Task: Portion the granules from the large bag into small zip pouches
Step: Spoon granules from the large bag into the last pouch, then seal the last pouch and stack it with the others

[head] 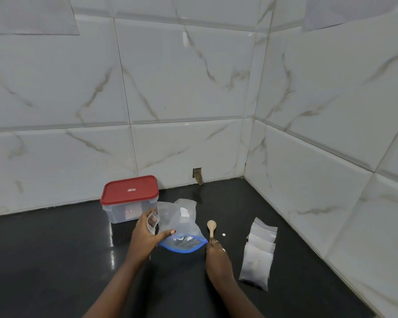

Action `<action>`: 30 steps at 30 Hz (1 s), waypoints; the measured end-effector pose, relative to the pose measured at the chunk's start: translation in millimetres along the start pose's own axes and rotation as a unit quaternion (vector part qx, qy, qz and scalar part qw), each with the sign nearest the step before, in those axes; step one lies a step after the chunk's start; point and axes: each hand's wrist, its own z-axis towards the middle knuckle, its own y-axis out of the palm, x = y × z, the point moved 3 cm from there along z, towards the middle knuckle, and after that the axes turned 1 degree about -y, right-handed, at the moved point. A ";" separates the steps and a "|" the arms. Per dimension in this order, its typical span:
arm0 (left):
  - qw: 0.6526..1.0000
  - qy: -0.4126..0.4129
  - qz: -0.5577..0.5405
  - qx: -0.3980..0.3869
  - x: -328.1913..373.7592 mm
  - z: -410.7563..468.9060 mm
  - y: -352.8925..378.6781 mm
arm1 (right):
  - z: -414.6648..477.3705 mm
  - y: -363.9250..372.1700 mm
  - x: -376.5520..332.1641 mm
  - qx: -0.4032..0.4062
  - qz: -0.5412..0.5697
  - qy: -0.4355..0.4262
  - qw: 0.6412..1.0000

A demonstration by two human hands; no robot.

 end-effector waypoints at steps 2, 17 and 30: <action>0.999 0.007 0.004 0.031 5.0 2.6 -3.7 | 2.7 -5.0 0.5 0.016 0.002 0.006 1.000; 0.949 -0.118 -0.272 -0.111 60.1 -20.5 74.6 | -12.9 -103.3 -51.4 0.128 0.476 -0.007 0.870; 0.944 -0.109 -0.307 -0.045 53.5 -25.6 99.2 | -19.6 -122.8 2.0 0.146 0.548 0.073 0.821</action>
